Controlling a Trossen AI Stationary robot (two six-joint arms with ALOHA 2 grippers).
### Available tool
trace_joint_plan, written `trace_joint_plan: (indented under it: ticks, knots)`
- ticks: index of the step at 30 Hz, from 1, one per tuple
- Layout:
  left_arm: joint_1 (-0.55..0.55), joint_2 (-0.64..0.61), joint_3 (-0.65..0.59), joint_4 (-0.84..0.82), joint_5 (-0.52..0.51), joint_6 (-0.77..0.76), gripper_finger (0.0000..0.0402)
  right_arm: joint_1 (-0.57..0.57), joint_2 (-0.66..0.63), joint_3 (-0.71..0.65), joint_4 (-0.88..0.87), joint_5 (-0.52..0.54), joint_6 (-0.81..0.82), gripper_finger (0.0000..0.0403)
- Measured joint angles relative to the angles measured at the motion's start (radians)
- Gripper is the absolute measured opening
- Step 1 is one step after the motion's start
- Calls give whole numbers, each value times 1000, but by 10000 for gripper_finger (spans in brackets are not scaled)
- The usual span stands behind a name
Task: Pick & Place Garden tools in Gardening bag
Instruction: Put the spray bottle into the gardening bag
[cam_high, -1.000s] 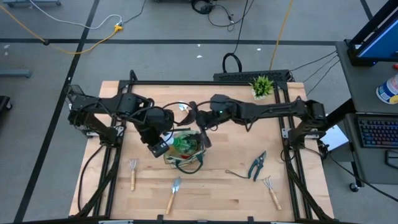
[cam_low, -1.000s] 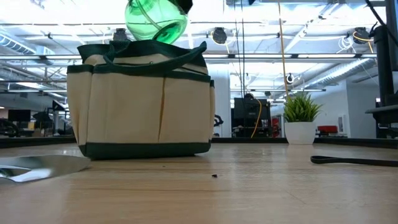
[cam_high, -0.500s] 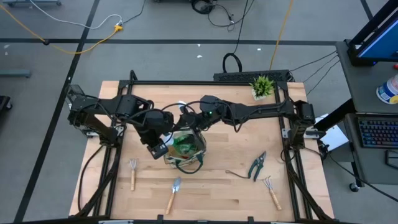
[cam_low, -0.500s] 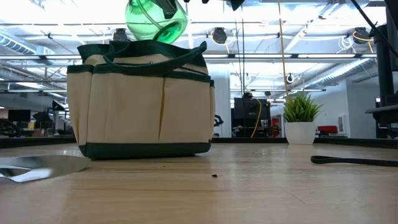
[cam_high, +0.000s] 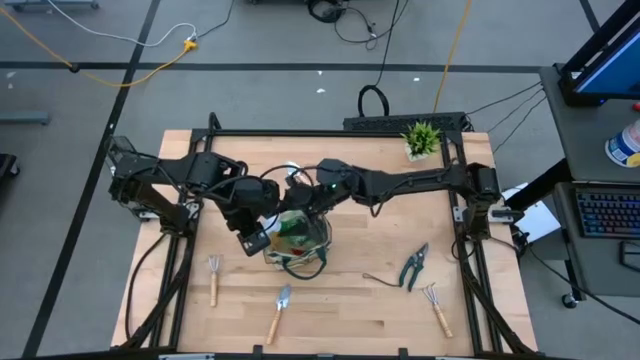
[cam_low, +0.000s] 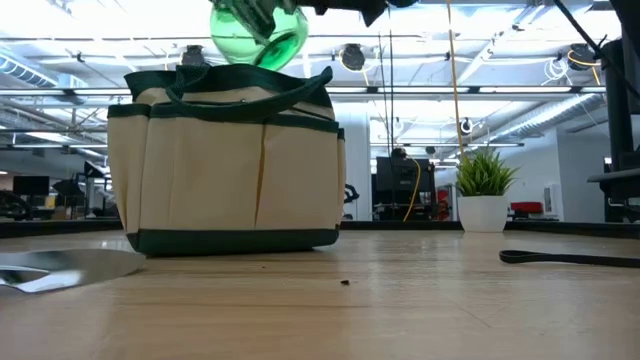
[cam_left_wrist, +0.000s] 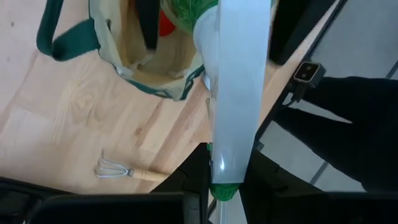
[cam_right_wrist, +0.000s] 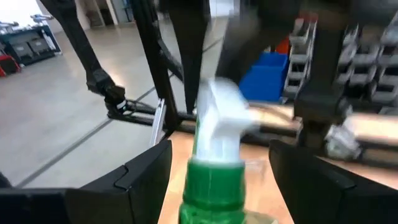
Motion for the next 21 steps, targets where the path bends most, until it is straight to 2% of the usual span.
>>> trace_joint_plan:
  ticks: [10, 21]
  knots:
    - [0, 0, 0, 32, -12, 46, 59, 1, 19, 1, 82, 5, 47, 259]
    - [0, 0, 0, -3, -11, 82, 59, 0, 20, 1, 101, 9, 63, 199]
